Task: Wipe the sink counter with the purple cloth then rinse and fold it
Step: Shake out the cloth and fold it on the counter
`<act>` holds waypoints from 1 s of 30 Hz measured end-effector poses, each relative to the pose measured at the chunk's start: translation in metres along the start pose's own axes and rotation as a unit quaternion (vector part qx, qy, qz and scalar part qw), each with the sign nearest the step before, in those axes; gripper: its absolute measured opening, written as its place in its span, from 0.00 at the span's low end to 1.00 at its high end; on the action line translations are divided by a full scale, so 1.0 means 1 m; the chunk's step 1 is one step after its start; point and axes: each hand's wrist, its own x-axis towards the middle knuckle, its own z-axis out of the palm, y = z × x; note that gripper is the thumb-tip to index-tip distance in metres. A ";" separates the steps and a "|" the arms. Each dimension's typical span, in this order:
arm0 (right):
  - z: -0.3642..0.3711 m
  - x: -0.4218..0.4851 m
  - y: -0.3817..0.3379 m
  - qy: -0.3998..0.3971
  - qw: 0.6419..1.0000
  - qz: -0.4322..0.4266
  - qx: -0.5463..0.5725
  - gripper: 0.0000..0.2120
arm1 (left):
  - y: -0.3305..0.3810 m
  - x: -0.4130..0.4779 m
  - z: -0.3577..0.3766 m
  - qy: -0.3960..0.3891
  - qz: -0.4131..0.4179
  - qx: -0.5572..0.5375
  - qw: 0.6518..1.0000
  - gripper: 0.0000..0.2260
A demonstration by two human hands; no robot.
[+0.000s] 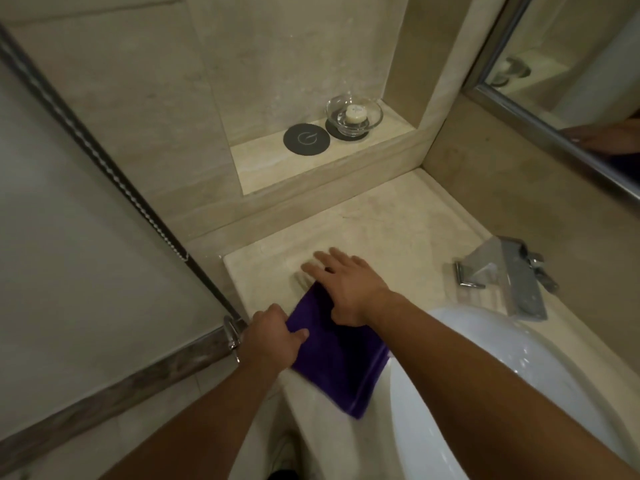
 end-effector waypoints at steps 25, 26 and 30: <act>-0.135 -0.239 0.079 0.014 0.944 0.289 0.159 0.11 | 0.245 -0.056 -0.118 -0.217 0.323 -0.034 0.920 0.13; -0.136 -0.262 0.081 0.021 0.937 0.309 0.164 0.12 | 0.260 -0.068 -0.113 -0.228 0.341 -0.022 0.912 0.13; -0.115 -0.357 0.083 0.052 0.897 0.392 0.200 0.14 | 0.307 -0.131 -0.069 -0.277 0.406 0.012 0.871 0.12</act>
